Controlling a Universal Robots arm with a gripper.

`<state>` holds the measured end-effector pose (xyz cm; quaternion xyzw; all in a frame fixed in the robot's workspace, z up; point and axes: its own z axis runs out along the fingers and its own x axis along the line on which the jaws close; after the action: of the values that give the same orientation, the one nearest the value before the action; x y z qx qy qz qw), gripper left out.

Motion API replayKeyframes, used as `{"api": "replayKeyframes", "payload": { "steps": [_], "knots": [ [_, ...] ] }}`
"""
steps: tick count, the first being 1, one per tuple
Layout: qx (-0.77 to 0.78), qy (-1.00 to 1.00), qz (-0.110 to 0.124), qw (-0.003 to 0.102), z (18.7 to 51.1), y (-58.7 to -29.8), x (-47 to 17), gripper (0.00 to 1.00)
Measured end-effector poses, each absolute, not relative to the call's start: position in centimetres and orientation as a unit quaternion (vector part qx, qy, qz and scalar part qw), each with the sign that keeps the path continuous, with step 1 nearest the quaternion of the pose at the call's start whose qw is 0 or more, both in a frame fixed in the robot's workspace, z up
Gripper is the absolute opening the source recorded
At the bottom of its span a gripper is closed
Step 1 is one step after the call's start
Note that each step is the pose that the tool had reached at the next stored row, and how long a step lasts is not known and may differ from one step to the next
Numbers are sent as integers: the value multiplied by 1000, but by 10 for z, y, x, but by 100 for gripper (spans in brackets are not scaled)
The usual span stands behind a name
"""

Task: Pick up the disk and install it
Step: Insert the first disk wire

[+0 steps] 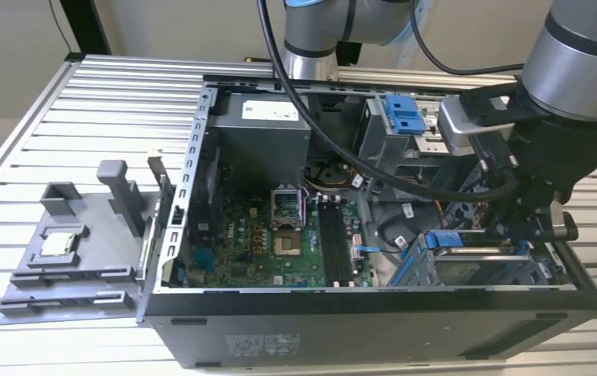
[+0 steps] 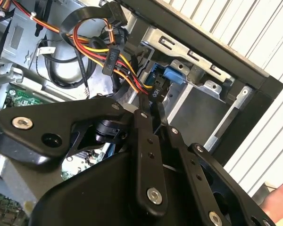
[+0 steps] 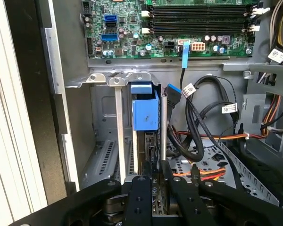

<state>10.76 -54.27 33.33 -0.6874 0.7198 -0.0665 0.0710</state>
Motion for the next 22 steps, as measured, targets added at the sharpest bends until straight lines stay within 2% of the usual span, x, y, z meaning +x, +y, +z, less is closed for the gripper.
{"api": "replayKeyframes", "payload": {
  "steps": [22],
  "knots": [
    [-688,719,-70,66,334,-543,108,0]
  ]
}}
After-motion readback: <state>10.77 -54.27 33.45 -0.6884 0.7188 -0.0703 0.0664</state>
